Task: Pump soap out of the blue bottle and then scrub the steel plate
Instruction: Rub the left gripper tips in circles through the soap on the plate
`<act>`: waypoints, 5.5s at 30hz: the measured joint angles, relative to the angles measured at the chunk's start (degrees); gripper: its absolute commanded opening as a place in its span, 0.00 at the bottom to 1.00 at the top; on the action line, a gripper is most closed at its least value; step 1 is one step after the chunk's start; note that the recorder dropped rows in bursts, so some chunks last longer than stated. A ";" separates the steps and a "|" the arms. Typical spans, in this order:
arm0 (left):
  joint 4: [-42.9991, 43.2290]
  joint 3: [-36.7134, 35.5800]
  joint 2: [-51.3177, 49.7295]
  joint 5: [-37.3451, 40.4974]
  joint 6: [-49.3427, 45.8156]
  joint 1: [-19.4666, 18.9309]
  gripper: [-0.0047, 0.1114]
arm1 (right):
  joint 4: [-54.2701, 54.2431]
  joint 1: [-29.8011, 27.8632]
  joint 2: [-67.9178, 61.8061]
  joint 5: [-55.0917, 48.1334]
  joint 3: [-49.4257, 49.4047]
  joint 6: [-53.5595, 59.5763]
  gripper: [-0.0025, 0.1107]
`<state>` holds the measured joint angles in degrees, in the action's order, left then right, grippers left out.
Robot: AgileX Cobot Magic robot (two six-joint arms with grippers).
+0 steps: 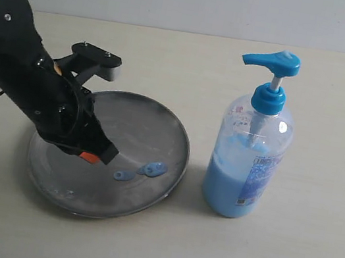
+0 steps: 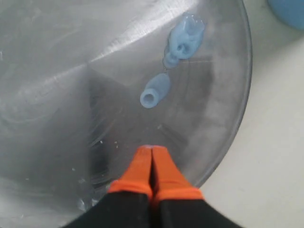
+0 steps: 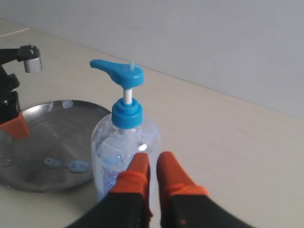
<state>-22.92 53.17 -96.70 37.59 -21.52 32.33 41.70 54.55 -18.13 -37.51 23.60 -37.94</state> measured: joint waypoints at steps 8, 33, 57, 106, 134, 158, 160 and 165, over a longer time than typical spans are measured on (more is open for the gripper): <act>0.00 5.31 -6.27 4.17 -0.65 0.00 0.04 | 0.00 0.00 0.00 0.23 0.00 0.00 0.11; -6.89 7.51 -16.76 -2.11 -2.68 0.00 0.04 | 2.38 0.00 3.97 4.13 -2.47 -0.22 0.11; -12.95 12.71 -20.62 -4.38 -4.94 4.65 0.04 | 2.84 0.00 4.08 4.26 -2.47 -0.22 0.11; -10.73 17.09 -22.21 -4.57 -1.15 4.65 0.04 | 2.84 0.00 4.08 4.38 -2.47 -0.22 0.11; -3.26 17.09 -22.00 4.20 0.12 3.15 0.04 | 2.84 0.00 4.08 4.38 -2.47 -0.22 0.11; -2.06 17.07 -22.20 -7.81 0.61 7.29 0.04 | 2.84 0.00 4.08 4.49 -2.47 -0.22 0.11; -0.89 17.07 -22.20 -7.66 0.97 7.29 0.04 | 2.84 0.00 4.08 4.49 -2.47 -0.22 0.11; 0.63 17.07 -22.20 -5.20 2.73 6.27 0.04 | 2.84 0.00 4.08 4.49 -2.47 -0.22 0.11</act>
<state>-22.29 70.24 -118.89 32.39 -18.79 38.60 44.54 54.55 -14.04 -33.02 21.13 -38.16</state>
